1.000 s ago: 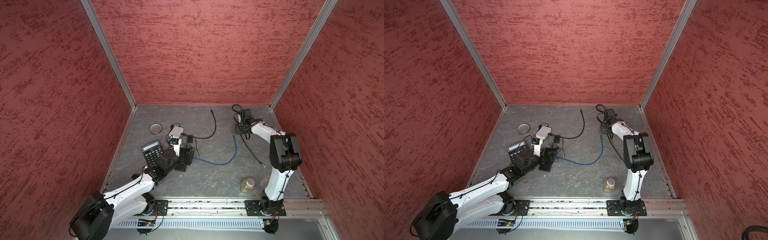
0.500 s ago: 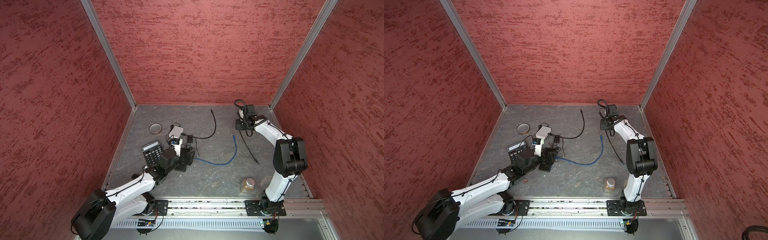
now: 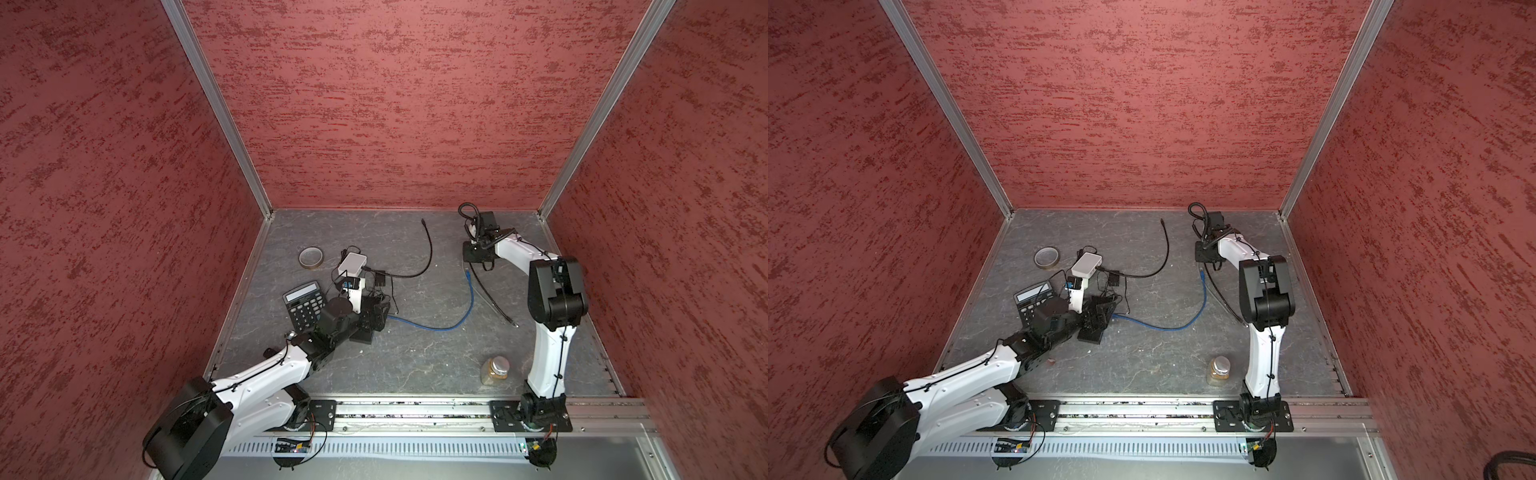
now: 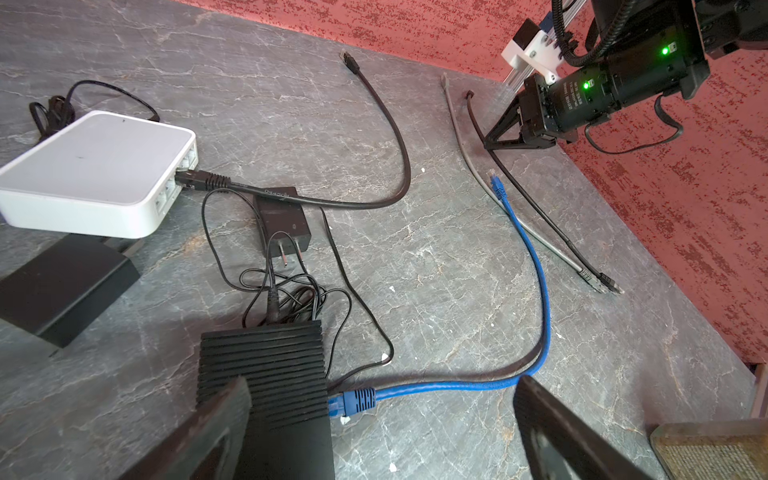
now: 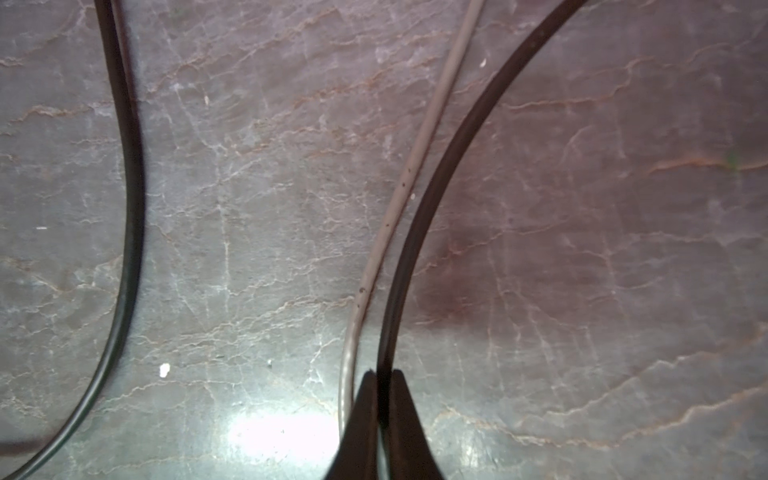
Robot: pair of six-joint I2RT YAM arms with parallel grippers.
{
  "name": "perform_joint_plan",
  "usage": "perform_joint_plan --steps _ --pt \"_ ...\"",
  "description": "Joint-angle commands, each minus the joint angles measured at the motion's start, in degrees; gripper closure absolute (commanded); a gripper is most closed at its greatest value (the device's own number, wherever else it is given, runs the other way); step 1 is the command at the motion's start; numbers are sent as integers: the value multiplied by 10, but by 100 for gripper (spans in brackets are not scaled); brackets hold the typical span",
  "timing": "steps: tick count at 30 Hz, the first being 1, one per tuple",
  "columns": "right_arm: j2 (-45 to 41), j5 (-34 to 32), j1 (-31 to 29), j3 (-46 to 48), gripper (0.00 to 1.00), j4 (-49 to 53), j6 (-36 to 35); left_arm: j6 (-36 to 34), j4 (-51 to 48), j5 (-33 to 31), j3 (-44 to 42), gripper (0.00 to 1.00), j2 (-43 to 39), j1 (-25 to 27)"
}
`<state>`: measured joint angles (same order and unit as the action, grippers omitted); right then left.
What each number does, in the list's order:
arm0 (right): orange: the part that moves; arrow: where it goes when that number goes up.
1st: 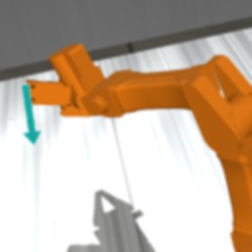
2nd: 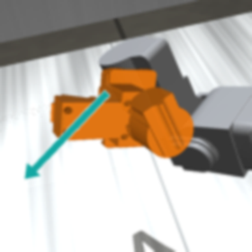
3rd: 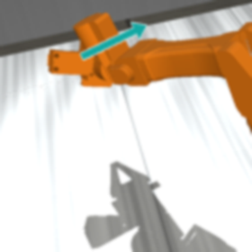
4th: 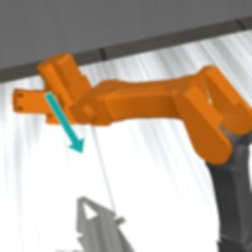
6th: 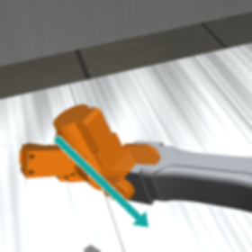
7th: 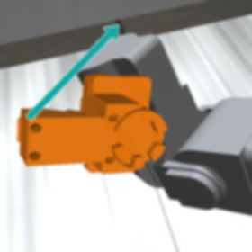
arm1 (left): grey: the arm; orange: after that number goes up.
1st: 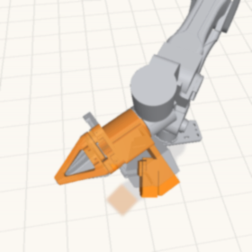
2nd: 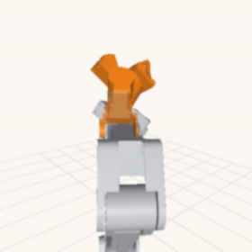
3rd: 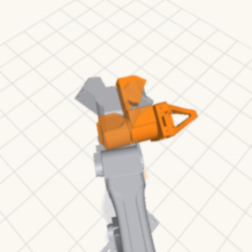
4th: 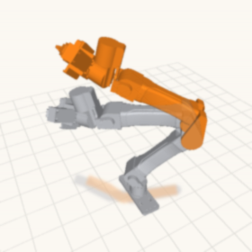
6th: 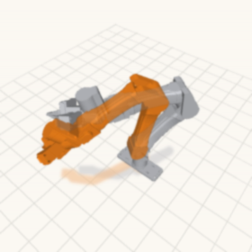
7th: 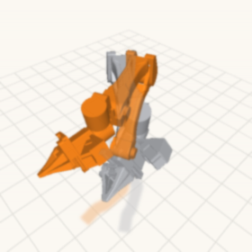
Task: Insert the plug into the switch port
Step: 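Close the right gripper on the black cable and lift it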
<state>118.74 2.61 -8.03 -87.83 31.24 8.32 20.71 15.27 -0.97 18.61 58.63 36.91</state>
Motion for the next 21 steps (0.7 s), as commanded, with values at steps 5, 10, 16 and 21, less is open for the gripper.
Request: perform_joint_plan --steps 5,10,16,21 --pt "-45 -23 3 27 77 35 -12 -4 11 5 -12 0 -12 -3" --pt "-85 -43 2 81 74 65 -23 -1 9 10 -15 0 -29 -3" --pt "-119 -59 3 154 75 66 -18 -1 8 20 -10 0 -36 -1" --pt "-130 -49 3 183 75 59 -21 2 1 23 -4 1 -37 3"
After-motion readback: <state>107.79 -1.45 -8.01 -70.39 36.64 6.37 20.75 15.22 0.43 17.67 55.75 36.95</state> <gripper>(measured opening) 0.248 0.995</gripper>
